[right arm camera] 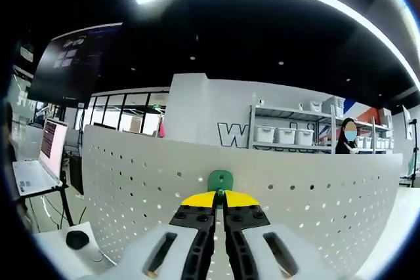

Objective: Insert the hook assembly into the mounting plate slot until the hook locks in place.

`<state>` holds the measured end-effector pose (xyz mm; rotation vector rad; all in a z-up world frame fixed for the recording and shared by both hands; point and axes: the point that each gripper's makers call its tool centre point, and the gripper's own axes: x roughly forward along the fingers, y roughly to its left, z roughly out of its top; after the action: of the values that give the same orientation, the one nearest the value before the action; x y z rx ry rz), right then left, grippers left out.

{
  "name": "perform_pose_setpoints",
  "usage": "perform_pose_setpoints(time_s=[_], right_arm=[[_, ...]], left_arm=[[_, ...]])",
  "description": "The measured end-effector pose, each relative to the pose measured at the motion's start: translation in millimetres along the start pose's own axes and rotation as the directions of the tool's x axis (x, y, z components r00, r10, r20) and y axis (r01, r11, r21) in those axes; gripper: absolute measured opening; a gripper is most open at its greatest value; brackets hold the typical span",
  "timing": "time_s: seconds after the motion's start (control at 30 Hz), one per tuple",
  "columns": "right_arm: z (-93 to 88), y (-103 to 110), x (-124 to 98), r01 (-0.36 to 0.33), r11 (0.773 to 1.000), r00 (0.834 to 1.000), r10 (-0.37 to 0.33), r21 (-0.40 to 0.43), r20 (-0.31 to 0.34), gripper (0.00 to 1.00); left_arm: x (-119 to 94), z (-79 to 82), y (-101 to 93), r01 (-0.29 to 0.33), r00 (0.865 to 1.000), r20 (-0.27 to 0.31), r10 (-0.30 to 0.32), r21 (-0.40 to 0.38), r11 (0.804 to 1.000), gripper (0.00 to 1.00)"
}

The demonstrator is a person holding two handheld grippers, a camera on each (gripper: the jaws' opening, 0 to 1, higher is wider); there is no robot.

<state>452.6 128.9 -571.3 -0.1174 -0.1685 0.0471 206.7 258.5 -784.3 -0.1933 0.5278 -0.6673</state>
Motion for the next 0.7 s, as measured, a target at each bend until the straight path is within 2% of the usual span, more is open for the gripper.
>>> perform_pose_setpoints(time_s=[0.13,0.2,0.33,0.5,0.57,0.7], right_arm=[[-4.9,-1.7,1.1,0.005,1.000,1.000,-0.005,0.000,-0.007,0.00],[-5.9,-3.2,1.2,0.011,1.000,1.000,-0.011,0.026,-0.006,0.00],[-5.6,-3.2,5.8,0.012,1.000,1.000,-0.012,0.003,-0.004,0.00],[-6.1,-3.1,5.7,0.025,0.999,1.000,-0.024,0.023,-0.008,0.00],[-6.0,-4.0,5.8,0.029,0.998,0.999,-0.028,0.063,-0.016,0.00],[-7.5,-2.6,6.6,0.040,0.998,0.999,-0.039,0.056,-0.028,0.00]], left_arm=[[0.1,-0.3,-0.4,0.001,1.000,-0.002,-0.001,0.001,1.000,0.89],[0.1,-0.5,-0.3,0.000,1.000,-0.003,0.000,0.001,1.000,0.89],[0.5,-1.1,-0.4,0.003,1.000,-0.007,-0.003,-0.003,1.000,0.88],[-0.2,0.6,2.0,-0.009,1.000,0.001,0.009,0.006,1.000,0.87],[-0.3,1.2,2.3,-0.011,1.000,0.004,0.011,0.003,1.000,0.87],[0.2,1.3,2.5,-0.014,1.000,0.003,0.014,0.008,1.000,0.87]])
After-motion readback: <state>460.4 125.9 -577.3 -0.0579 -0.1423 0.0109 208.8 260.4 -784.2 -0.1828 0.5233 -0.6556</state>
